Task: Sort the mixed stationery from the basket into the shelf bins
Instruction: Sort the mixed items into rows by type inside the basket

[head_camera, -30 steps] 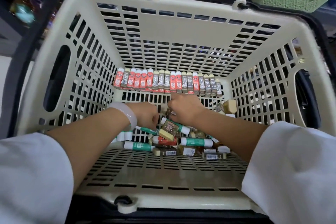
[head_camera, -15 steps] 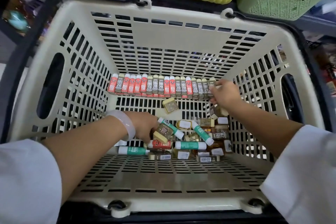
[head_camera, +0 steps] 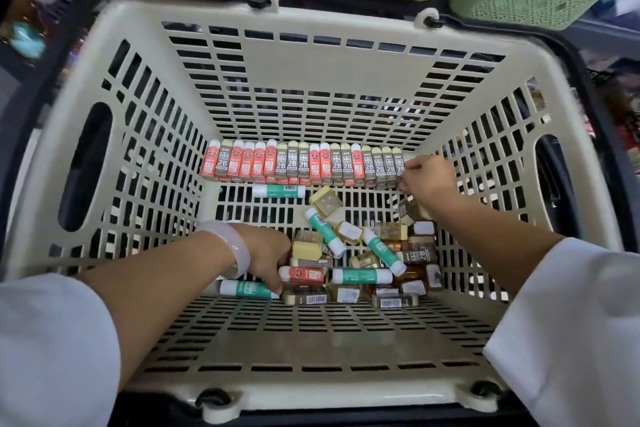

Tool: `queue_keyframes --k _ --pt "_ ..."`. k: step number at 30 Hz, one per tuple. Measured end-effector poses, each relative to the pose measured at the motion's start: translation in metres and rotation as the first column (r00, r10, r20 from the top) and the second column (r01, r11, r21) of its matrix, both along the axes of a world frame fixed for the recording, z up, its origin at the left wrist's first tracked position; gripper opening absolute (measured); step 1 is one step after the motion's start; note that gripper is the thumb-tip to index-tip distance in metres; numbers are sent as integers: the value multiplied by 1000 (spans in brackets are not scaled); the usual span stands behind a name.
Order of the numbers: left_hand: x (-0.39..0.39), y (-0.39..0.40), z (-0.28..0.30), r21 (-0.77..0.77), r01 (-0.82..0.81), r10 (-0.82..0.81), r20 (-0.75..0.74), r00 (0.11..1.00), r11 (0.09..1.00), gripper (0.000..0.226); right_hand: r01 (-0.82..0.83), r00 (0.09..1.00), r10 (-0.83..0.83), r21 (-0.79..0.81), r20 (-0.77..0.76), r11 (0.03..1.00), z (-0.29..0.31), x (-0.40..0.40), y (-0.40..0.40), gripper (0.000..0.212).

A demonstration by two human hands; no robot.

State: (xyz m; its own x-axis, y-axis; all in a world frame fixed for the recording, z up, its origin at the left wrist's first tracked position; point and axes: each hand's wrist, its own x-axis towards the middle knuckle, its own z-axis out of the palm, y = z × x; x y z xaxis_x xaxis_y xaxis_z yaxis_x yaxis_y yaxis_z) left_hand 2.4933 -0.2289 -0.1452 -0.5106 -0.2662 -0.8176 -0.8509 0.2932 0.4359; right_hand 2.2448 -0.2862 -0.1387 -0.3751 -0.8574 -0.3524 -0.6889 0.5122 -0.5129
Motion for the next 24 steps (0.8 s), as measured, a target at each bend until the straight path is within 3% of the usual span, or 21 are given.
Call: queue_keyframes --k 5,9,12,16,19,22,24 --pt "0 -2 1 60 -69 71 -35 997 996 15 -134 975 114 -99 -189 986 9 9 2 29" --pt "4 -10 8 18 -118 118 -4 993 993 18 -307 949 286 -184 -136 934 15 29 8 23" --pt "11 -19 17 18 -294 295 -38 955 956 15 -489 872 482 -187 -82 852 22 49 19 24" --pt "16 -33 32 122 -521 534 -151 832 845 13 -696 685 704 -119 188 709 31 71 36 17" --pt "15 -39 41 164 -621 641 -256 723 766 11 -769 595 750 -69 288 636 34 79 43 18" --pt "13 -40 44 270 -751 789 -341 511 603 8 -752 592 710 -56 381 657 33 83 47 15" --pt "11 -39 43 320 -795 840 -372 395 515 14 -679 658 665 -104 353 727 32 83 48 6"
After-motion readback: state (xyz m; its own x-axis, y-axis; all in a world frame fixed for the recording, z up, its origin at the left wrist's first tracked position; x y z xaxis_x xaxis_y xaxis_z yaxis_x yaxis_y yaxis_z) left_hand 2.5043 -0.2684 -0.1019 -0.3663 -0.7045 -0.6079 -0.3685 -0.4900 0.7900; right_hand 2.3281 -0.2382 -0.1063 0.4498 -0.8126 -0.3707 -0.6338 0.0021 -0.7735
